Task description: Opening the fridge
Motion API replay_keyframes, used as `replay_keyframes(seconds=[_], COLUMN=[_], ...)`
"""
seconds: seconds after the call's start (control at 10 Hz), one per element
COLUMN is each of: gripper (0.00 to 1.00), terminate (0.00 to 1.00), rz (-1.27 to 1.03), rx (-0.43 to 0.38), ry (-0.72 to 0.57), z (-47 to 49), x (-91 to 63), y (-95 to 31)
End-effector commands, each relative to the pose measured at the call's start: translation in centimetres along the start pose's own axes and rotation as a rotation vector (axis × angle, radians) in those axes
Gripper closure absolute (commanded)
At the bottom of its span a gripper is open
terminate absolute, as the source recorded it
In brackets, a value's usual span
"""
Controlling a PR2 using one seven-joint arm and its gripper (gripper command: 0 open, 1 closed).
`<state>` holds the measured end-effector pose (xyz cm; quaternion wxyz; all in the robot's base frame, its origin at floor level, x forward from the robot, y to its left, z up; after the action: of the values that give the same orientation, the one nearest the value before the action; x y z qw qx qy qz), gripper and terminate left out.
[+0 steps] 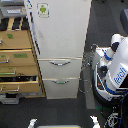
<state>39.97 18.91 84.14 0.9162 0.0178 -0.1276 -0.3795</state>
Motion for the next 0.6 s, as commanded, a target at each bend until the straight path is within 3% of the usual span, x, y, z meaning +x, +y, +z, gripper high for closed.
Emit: replay_keyframes(seconds=[0.1,0.5,0.6], gripper=[0.00,0.00,0.00], terminate=[0.00,0.00,0.00], rz=[-0.010,0.012,0.035], rx=[-0.036,-0.063,-0.127], ry=[0.002,0.020,0.054], z=[0.3,0.5,0.7], x=[0.2,1.1,3.0], y=[-0.3,0.9,1.9])
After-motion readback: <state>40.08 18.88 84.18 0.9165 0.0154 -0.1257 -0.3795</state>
